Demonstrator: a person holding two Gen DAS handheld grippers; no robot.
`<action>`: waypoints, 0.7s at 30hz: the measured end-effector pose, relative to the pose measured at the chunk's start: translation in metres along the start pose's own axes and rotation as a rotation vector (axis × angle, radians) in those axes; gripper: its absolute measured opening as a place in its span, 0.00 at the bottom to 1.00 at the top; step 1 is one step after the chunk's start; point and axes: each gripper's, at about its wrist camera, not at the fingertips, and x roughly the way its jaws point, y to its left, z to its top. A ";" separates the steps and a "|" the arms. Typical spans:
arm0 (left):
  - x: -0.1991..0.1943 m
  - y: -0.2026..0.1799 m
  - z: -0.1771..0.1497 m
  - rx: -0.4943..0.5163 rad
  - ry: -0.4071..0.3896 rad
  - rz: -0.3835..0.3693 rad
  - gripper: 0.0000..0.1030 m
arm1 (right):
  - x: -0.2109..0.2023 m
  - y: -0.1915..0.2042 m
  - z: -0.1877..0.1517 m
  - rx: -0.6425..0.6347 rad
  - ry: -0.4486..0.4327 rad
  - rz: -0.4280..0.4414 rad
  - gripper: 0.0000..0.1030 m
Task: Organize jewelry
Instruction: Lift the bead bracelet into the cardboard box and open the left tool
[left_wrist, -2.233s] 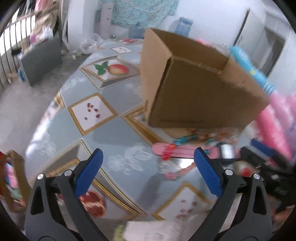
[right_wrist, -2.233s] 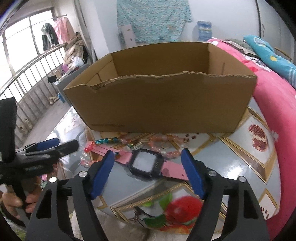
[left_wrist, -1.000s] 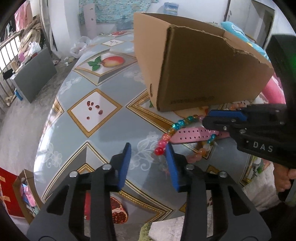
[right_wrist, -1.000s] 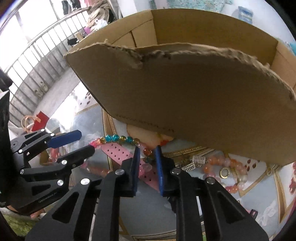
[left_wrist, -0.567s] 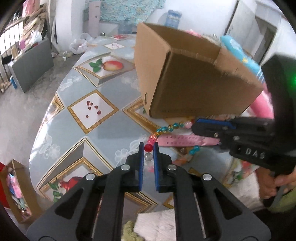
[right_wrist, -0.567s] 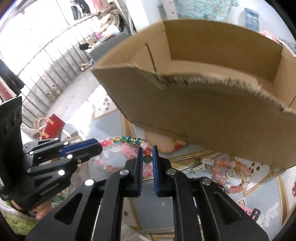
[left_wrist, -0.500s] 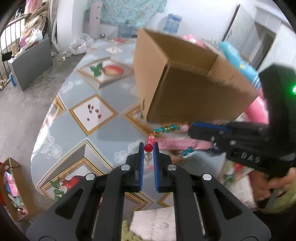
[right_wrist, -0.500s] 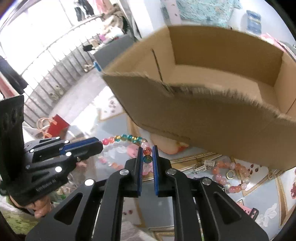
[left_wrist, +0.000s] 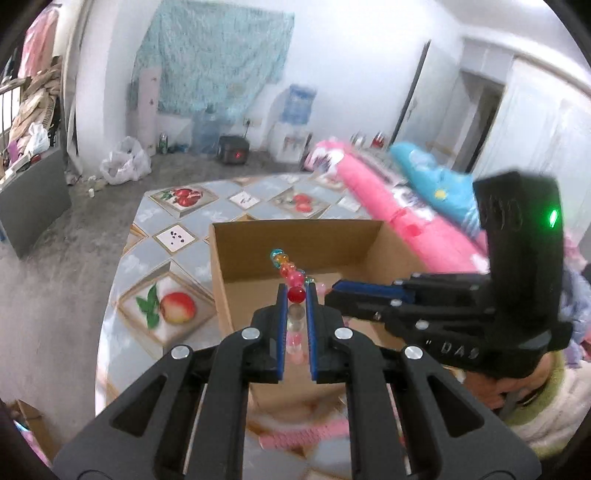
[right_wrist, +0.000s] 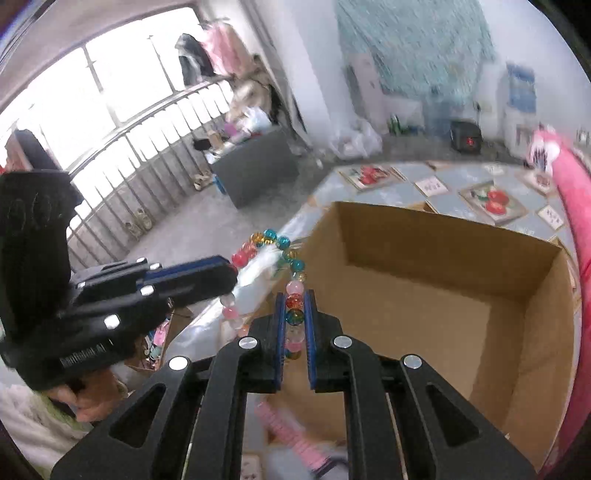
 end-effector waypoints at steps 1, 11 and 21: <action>0.022 0.001 0.010 0.004 0.041 0.009 0.08 | 0.013 -0.015 0.010 0.032 0.036 0.010 0.10; 0.142 0.012 0.028 0.118 0.274 0.212 0.09 | 0.138 -0.090 0.049 0.222 0.352 -0.007 0.11; 0.089 0.020 0.030 0.072 0.123 0.251 0.24 | 0.100 -0.086 0.048 0.222 0.199 -0.007 0.11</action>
